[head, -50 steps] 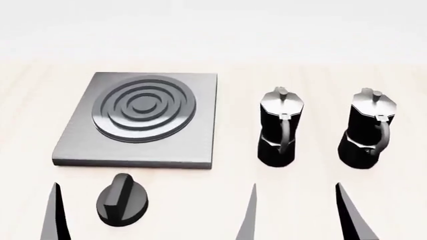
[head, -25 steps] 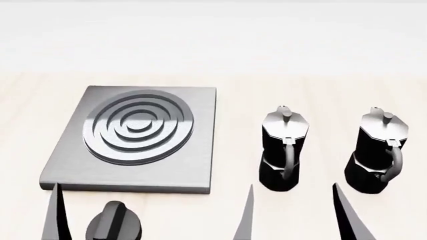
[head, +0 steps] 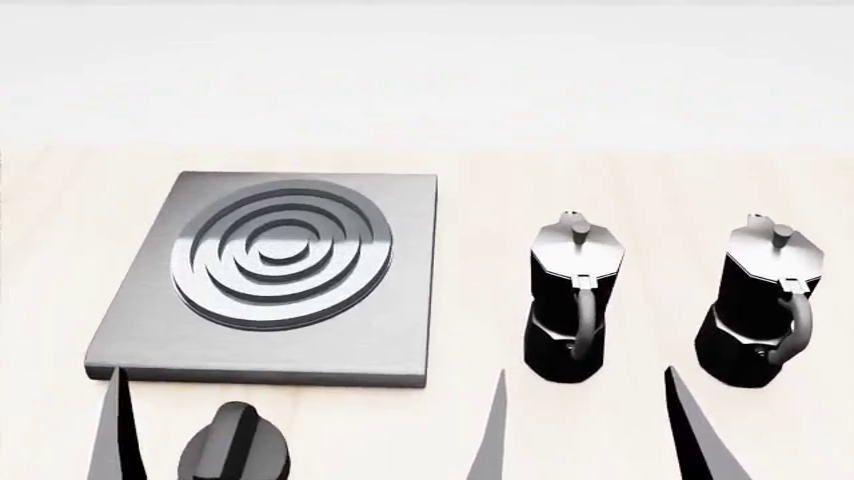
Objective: Put both moka pots on the stove.
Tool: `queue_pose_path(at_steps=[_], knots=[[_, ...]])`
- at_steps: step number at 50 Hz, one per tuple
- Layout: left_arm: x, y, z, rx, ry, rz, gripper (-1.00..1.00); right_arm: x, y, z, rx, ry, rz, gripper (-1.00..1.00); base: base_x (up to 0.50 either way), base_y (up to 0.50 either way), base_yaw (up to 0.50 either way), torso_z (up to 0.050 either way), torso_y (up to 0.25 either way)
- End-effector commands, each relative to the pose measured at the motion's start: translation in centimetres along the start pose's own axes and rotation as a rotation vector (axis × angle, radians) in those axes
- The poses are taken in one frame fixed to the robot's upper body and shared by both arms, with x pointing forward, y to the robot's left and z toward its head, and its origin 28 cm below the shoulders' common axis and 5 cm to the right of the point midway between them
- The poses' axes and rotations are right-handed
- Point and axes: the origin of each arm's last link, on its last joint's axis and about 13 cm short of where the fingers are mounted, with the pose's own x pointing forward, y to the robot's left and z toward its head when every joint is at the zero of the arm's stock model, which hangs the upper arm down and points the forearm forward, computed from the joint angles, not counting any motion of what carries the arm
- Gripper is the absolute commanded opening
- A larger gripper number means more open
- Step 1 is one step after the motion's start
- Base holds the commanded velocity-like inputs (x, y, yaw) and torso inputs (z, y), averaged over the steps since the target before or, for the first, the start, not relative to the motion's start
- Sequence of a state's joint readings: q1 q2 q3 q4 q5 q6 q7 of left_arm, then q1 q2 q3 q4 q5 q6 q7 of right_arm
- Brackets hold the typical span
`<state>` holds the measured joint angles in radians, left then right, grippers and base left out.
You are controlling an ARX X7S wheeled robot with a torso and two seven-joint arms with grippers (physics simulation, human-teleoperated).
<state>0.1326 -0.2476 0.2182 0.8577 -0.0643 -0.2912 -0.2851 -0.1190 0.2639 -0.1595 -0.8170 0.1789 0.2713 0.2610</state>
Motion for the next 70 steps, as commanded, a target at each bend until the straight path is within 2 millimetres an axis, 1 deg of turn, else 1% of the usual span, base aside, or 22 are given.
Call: queue_pose_path(at_steps=[1, 18, 70], knots=[[-0.01, -0.03, -0.01, 0.000, 0.001, -0.002, 1.00, -0.01, 0.01, 0.01, 0.001, 0.001, 0.001, 1.00, 0.00, 0.04, 0.00, 0.000, 0.000], [-0.03, -0.04, -0.06, 0.000, 0.002, -0.003, 1.00, -0.08, 0.05, 0.12, 0.002, -0.001, 0.003, 1.00, 0.00, 0.05, 0.00, 0.000, 0.000], [0.00, -0.07, -0.14, -0.004, 0.002, -0.005, 1.00, -0.08, 0.07, 0.01, 0.008, -0.001, 0.006, 1.00, 0.00, 0.11, 0.00, 0.000, 0.000]])
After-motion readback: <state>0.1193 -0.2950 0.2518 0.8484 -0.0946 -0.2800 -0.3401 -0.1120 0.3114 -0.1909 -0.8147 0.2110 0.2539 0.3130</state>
